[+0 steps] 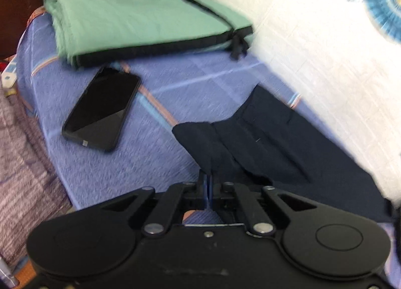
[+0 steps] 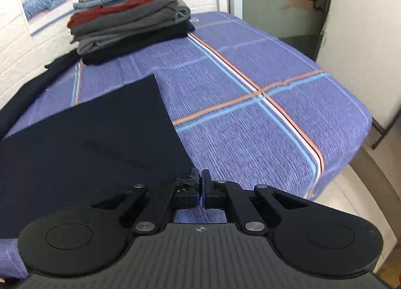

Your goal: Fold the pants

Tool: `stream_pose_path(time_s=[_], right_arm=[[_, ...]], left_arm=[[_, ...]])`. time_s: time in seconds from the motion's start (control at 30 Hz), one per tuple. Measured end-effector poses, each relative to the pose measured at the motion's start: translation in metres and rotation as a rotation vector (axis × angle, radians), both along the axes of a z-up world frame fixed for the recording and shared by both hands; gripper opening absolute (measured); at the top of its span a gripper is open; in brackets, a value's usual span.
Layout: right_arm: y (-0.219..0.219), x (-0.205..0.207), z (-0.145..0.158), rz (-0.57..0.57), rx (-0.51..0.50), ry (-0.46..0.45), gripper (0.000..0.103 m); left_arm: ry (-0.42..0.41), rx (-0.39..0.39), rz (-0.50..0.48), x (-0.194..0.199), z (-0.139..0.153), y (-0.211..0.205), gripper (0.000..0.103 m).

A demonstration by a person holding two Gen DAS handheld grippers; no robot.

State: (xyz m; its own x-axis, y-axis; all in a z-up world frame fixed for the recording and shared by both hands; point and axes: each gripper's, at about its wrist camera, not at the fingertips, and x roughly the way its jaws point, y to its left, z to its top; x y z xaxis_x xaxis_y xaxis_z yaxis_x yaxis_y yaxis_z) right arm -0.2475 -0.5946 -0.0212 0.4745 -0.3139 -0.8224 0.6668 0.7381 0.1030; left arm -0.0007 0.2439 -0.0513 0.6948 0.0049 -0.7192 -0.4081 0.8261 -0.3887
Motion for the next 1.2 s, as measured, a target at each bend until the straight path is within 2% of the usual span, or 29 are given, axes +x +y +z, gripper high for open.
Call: stream_pose_path(time_s=[0.07,0.1,0.17,0.23,0.37,0.43,0.5,0.63,0.73,0.87,0.97,1.1,1.2], right_arm=[[-0.002,0.005,-0.014,0.000,0.007,0.031,0.001],[0.000,0.006,-0.013,0.003,-0.025,0.019,0.006],[0.002,0.010,-0.006,-0.004,-0.074,0.021,0.046],[0.004,0.013,0.003,-0.004,-0.112,-0.004,0.060],[0.013,0.033,0.023,0.056,-0.147,-0.106,0.060],[0.023,0.054,0.027,0.124,-0.139,-0.149,0.061],[0.032,0.079,0.027,0.196,-0.125,-0.171,0.062],[0.048,0.134,0.025,0.324,-0.109,-0.210,0.062],[0.062,0.172,0.028,0.400,-0.100,-0.241,0.062],[0.074,0.227,0.036,0.492,-0.105,-0.288,0.062],[0.080,0.268,0.041,0.536,-0.107,-0.323,0.062],[0.089,0.320,0.041,0.600,-0.162,-0.332,0.066],[0.096,0.358,0.031,0.632,-0.175,-0.313,0.079]], left_arm=[[0.086,0.018,-0.020,0.011,-0.026,-0.005,0.004],[0.078,0.022,-0.011,0.011,-0.032,-0.006,0.006],[0.054,0.040,-0.015,0.008,-0.029,-0.008,0.012],[0.053,0.055,0.012,0.004,-0.018,-0.004,0.043],[-0.052,0.074,0.032,-0.010,0.021,0.000,0.053],[-0.105,0.117,0.017,-0.008,0.042,-0.003,0.068],[-0.133,0.167,-0.013,0.002,0.057,-0.010,0.068],[-0.155,0.214,-0.080,0.040,0.074,-0.020,0.069],[-0.144,0.275,-0.142,0.078,0.075,-0.033,0.069],[-0.100,0.281,-0.191,0.131,0.068,-0.049,0.069],[-0.075,0.320,-0.222,0.166,0.058,-0.062,0.069],[-0.017,0.297,-0.231,0.212,0.037,-0.072,0.069],[0.019,0.297,-0.237,0.233,0.020,-0.074,0.069]])
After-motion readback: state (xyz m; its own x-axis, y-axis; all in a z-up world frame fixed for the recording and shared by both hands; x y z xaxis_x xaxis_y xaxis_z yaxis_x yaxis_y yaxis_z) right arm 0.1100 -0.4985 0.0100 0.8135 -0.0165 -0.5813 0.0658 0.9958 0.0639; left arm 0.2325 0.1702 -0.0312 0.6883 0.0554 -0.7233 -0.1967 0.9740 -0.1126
